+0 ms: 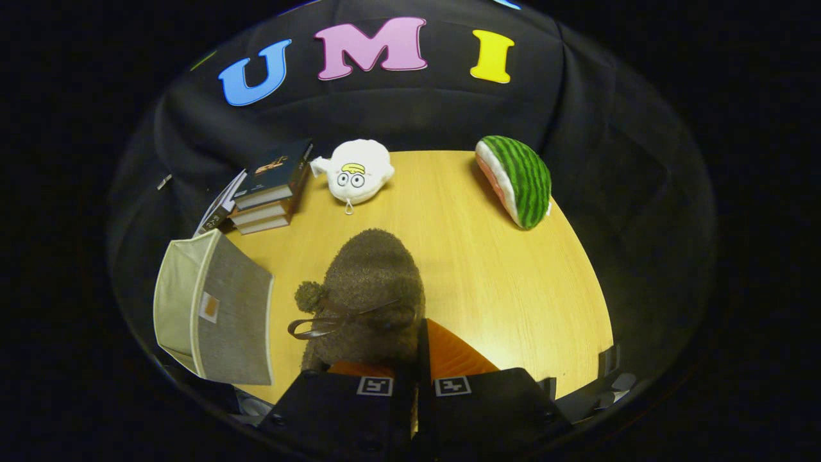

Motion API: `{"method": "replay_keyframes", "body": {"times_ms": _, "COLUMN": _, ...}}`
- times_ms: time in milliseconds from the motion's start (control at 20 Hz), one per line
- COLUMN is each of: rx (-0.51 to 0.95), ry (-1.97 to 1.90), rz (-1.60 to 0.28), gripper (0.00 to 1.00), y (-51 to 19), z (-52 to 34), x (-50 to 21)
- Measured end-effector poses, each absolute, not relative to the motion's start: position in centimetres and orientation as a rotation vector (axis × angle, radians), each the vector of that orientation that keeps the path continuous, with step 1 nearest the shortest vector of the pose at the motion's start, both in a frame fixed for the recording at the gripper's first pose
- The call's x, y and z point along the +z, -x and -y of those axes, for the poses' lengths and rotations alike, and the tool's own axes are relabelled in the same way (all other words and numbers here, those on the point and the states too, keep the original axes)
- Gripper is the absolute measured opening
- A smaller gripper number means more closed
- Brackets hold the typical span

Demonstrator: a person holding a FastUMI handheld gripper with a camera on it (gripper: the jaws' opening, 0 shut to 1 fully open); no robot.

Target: Open the storage box then place both shoes into the box .Put the left shoe in first, then the right shoe, with the right side of both shoes facing outward in a uniform manner.

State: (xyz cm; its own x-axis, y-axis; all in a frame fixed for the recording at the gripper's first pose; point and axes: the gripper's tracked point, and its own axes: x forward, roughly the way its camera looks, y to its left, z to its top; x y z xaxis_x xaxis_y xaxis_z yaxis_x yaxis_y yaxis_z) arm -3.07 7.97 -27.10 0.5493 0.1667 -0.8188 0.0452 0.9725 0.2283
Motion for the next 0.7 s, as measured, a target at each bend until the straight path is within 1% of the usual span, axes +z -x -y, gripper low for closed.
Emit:
{"method": "replay_keyframes", "body": {"times_ms": 150, "rx": 0.126, "ry": -0.287, "rz": -0.956, "gripper": 0.09, "y": 2.0, "z": -12.9, "x": -23.2}}
{"method": "replay_keyframes", "body": {"times_ms": 300, "rx": 0.182, "ry": -0.342, "rz": -0.955, "gripper": 0.09, "y": 1.3, "z": -18.1, "x": -20.8}}
{"method": "replay_keyframes", "body": {"times_ms": 550, "rx": 0.233, "ry": -0.327, "rz": -0.976, "gripper": 0.09, "y": 0.6, "z": -25.2, "x": -19.6}}
{"method": "replay_keyframes", "body": {"times_ms": 700, "rx": 0.272, "ry": -0.330, "rz": -1.008, "gripper": 0.09, "y": 1.0, "z": -29.1, "x": -20.3}}
